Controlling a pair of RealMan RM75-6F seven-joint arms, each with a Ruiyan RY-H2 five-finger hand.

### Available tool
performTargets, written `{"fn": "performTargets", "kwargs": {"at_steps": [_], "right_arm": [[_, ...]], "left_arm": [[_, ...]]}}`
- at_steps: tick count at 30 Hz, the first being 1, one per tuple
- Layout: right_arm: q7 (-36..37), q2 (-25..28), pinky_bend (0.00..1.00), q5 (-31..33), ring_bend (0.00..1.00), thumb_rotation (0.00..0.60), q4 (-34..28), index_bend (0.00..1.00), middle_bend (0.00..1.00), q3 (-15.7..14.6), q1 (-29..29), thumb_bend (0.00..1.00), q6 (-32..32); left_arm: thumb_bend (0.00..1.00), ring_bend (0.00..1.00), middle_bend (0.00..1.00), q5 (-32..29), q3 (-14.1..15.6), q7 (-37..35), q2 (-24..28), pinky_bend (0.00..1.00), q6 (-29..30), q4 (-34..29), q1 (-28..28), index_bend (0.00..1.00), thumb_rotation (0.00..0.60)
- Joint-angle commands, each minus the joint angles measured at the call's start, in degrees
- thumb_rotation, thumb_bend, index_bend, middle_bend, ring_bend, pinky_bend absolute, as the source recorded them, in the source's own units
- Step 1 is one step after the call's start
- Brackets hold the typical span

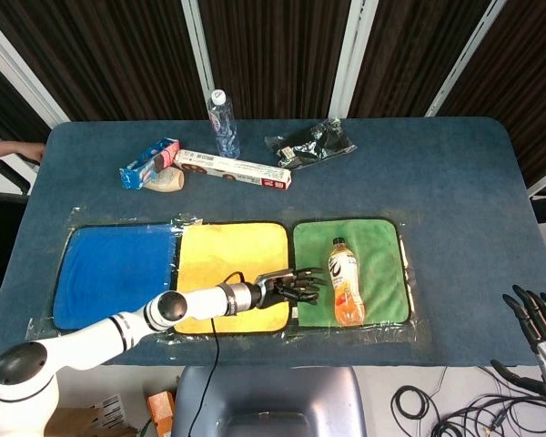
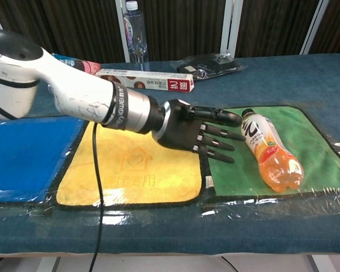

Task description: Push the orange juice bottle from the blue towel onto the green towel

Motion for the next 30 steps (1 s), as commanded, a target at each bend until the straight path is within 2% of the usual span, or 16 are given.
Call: {"fn": "performTargets", "kwargs": {"at_steps": [1,5,8,9,12,15,18,20,22,23,25,30], "right_arm": [[-0.9,-0.1,0.0,0.0,0.0,0.6,-0.5,0.0,0.0,-0.1,0.2,0.09,-0.6],[-2.0,-0.3,0.0,-0.2,0.0,0.6,-1.0,0.0,0.0,-0.1,0.3,0.09,-0.9],[-3.0,-0.6,0.0,-0.1,0.0,0.6,-1.3,0.0,0.0,-0.1,0.5,0.09,-1.6],[-3.7,-0.7,0.0,-0.1,0.0,0.6,-1.5,0.0,0.0,-0.1,0.7,0.09,-2.2],[-5.5,-0.9,0.0,0.2,0.0,0.6,-2.5,0.0,0.0,0.1,1.4,0.09,-3.8],[-7.8,-1.4,0.0,0.5,0.0,0.6,-3.4,0.0,0.0,0.2,2.0,0.09,-5.3],[-10.1,-1.9,0.0,0.8,0.0,0.6,-4.3,0.0,0.0,0.3,2.5,0.09,-6.7],[-11.2,-2.2,0.0,1.1,0.0,0.6,-4.8,0.0,0.0,0.4,2.7,0.09,-7.3],[-12.4,-2.5,0.0,1.4,0.0,0.6,-5.2,0.0,0.0,0.6,2.8,0.09,-7.6],[-13.1,-2.7,0.0,1.5,0.0,0.6,-5.3,0.0,0.0,0.7,2.8,0.09,-7.8],[-13.7,-2.9,0.0,1.8,0.0,0.6,-5.5,0.0,0.0,0.8,2.9,0.09,-8.0],[-14.7,-3.2,0.0,2.3,0.0,0.6,-5.9,0.0,0.0,0.9,3.0,0.09,-8.4]], "left_arm": [[0.27,0.04,0.12,11.2,7.1,11.2,13.8,0.16,24.9,-19.2,6.6,0.0,0.6],[0.23,0.01,0.03,19.4,13.6,22.3,26.8,0.15,40.5,-31.5,14.6,0.0,0.6],[0.22,0.0,0.0,28.1,18.9,29.8,32.7,0.13,53.2,-36.6,22.1,0.0,0.6],[0.21,0.0,0.0,33.1,21.1,31.6,34.0,0.13,59.6,-37.7,26.0,0.0,0.6],[0.21,0.0,0.0,48.8,27.4,32.1,33.7,0.1,76.9,-34.6,35.4,0.0,0.6],[0.2,0.0,0.0,59.9,33.6,29.0,31.1,0.09,90.0,-26.2,42.3,0.0,0.6],[0.17,0.0,0.0,63.9,37.7,26.7,29.3,0.09,97.5,-19.3,47.2,0.0,0.6],[0.09,0.0,0.0,64.0,38.7,27.3,27.8,0.09,101.0,-15.9,50.0,0.0,0.6],[0.04,0.0,0.0,62.1,38.9,30.9,25.9,0.09,103.4,-13.4,53.0,0.0,0.6],[0.02,0.0,0.0,61.6,39.4,35.0,26.1,0.09,103.6,-13.3,54.0,0.0,0.6],[0.0,0.0,0.0,61.8,39.5,37.4,26.4,0.09,105.0,-15.1,55.2,0.0,0.6],[0.0,0.0,0.0,64.3,40.9,34.3,28.0,0.09,106.3,-16.6,55.6,0.0,0.6]]}}
